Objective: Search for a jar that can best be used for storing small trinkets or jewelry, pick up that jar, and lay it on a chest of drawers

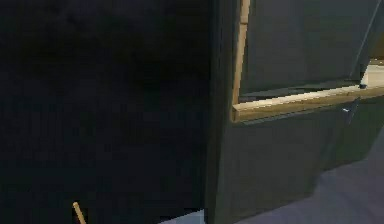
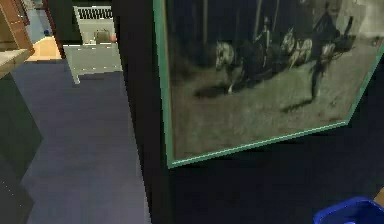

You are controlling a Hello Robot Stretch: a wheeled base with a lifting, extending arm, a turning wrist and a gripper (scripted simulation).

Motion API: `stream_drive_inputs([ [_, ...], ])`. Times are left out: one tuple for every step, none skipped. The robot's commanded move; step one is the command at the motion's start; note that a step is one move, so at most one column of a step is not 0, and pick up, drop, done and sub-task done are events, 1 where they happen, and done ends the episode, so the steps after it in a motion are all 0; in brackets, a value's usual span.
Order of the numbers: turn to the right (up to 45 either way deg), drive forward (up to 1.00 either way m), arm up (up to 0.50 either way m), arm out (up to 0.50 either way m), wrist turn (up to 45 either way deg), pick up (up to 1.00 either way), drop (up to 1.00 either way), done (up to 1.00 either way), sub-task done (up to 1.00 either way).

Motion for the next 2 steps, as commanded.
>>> stream_drive_inputs([
  [-27.0,0.00,0.00,0.00,0.0,0.00,0.00,0.00,0.00],
  [0.0,0.10,0.00,0.00,0.0,0.00,0.00,0.00,0.00],
])
